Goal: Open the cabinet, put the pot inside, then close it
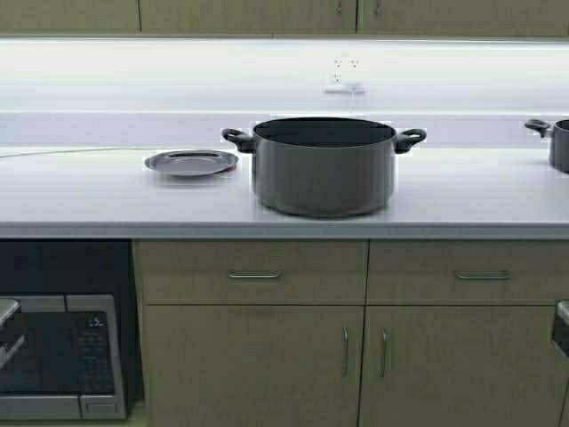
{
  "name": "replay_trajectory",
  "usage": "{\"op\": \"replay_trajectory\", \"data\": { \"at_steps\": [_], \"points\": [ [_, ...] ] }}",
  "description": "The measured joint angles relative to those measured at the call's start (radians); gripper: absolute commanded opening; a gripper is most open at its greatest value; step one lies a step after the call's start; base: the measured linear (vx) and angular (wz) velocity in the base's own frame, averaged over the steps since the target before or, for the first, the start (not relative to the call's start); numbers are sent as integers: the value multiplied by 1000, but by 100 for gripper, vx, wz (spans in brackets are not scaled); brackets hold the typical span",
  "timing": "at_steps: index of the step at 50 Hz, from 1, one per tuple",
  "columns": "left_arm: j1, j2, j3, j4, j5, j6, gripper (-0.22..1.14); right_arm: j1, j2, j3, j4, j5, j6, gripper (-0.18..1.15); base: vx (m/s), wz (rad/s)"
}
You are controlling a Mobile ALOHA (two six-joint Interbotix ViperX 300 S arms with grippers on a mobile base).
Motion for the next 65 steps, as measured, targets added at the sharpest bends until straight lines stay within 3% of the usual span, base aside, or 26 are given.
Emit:
{"op": "replay_trajectory", "data": {
  "at_steps": [5, 12, 65],
  "points": [
    [-6, 2, -2, 21, 2, 0, 8, 3, 2, 17, 0, 3, -5, 9, 1, -3],
    [-18, 34, -6, 43, 2, -20, 2, 6, 3, 26, -2, 8, -6, 5, 3, -8],
    [-41, 72, -8, 58, -12, -58, 2, -31, -9, 35, -5, 8, 0, 6, 21, -7]
  ]
}}
